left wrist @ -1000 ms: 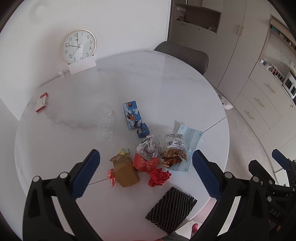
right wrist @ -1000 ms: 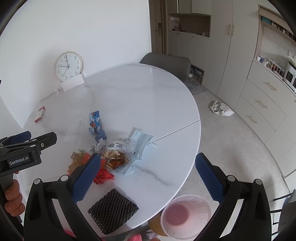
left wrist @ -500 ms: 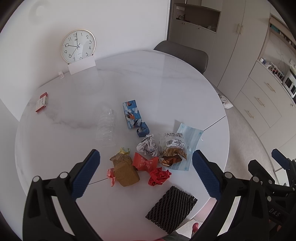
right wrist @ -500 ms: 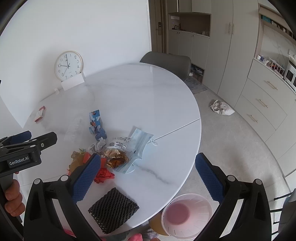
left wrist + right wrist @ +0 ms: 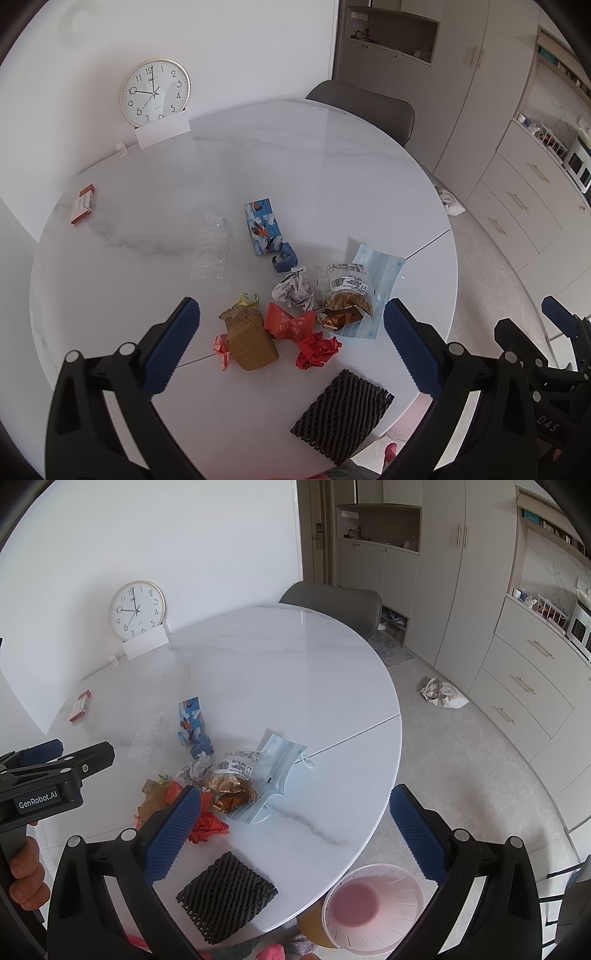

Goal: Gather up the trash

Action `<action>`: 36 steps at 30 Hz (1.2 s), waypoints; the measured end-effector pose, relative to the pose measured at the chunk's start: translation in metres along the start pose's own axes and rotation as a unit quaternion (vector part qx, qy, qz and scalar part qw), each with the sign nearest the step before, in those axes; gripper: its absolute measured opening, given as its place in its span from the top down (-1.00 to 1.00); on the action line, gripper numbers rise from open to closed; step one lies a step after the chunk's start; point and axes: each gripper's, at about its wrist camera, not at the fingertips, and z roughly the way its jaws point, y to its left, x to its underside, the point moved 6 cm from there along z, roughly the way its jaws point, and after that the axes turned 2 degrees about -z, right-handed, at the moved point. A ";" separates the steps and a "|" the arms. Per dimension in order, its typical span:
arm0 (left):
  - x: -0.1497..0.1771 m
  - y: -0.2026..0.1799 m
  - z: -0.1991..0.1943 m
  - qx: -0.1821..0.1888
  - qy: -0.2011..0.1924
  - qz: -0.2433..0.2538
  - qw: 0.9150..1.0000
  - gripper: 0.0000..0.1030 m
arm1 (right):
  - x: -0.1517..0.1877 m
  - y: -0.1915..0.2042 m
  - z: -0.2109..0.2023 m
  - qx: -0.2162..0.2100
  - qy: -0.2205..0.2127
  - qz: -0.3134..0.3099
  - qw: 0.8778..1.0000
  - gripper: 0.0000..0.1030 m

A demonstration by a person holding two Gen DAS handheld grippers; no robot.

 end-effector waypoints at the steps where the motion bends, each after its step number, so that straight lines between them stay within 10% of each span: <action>1: 0.000 0.000 0.000 0.000 0.000 0.000 1.000 -0.85 | 0.001 0.000 0.000 0.000 0.000 0.000 1.000 -0.96; 36: 0.034 -0.011 0.029 0.040 0.038 0.063 0.996 -0.85 | 0.039 -0.009 0.028 -0.030 0.039 0.006 0.999 -0.96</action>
